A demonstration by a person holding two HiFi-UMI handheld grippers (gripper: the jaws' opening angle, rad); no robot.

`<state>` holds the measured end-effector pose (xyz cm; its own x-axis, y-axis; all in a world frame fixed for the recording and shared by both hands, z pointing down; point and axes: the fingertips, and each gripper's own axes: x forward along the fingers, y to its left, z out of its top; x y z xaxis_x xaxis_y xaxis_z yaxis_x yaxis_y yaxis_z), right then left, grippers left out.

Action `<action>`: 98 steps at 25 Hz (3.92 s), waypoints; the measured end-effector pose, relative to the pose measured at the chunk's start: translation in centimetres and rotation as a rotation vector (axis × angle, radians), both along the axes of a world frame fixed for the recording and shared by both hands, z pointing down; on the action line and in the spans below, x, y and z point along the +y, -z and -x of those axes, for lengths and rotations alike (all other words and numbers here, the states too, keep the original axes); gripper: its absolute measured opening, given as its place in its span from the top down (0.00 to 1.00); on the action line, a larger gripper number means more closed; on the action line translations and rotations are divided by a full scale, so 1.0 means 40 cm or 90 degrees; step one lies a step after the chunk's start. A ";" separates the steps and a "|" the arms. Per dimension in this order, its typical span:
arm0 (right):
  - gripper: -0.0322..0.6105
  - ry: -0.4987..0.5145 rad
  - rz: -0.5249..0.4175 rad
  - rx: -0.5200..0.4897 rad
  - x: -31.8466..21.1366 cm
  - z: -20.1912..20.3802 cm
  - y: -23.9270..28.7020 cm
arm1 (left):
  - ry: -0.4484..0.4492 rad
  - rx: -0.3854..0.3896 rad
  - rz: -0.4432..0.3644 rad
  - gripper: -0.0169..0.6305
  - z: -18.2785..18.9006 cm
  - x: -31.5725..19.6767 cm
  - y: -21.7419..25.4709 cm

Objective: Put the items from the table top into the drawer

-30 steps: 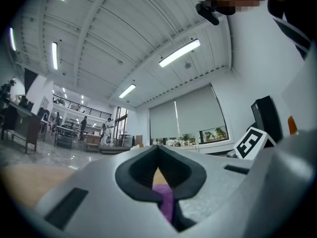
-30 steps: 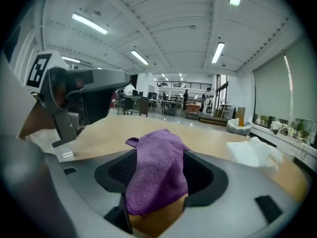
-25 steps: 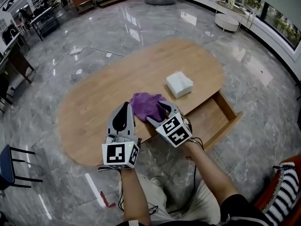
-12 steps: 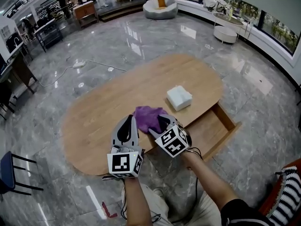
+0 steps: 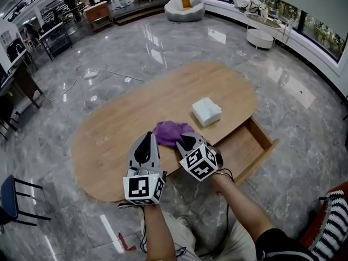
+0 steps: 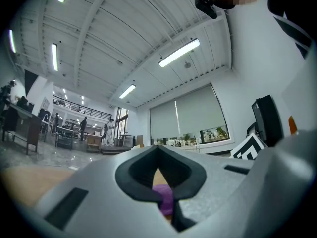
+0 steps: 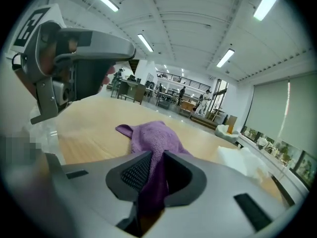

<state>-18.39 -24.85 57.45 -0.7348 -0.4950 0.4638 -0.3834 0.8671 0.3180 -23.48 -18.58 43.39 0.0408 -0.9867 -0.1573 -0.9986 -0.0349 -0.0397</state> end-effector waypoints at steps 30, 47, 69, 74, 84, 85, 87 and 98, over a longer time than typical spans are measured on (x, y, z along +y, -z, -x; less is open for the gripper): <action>0.84 -0.188 -0.006 -0.197 -0.048 -0.330 0.131 | -0.096 -0.047 0.042 0.97 -0.146 -0.073 -0.034; 0.84 -0.334 0.032 -0.191 -0.060 -0.573 0.019 | -0.161 -0.059 0.057 0.97 -0.251 -0.097 -0.046; 0.84 -0.372 0.096 -0.148 -0.018 -0.642 -0.088 | -0.181 -0.067 0.046 0.97 -0.310 -0.091 -0.030; 0.73 -0.356 0.110 -0.152 -0.010 -0.628 -0.088 | -0.187 -0.077 0.047 0.97 -0.327 -0.091 -0.027; 0.64 -0.349 0.123 -0.164 -0.004 -0.618 -0.085 | -0.183 -0.078 0.044 0.97 -0.326 -0.081 -0.020; 0.64 -0.349 0.123 -0.164 -0.005 -0.618 -0.084 | -0.183 -0.078 0.044 0.97 -0.326 -0.081 -0.020; 0.64 -0.349 0.124 -0.166 -0.007 -0.619 -0.083 | -0.183 -0.076 0.043 0.97 -0.325 -0.083 -0.020; 0.64 -0.346 0.114 -0.193 -0.011 -0.614 -0.063 | -0.178 -0.075 0.050 0.97 -0.324 -0.088 -0.024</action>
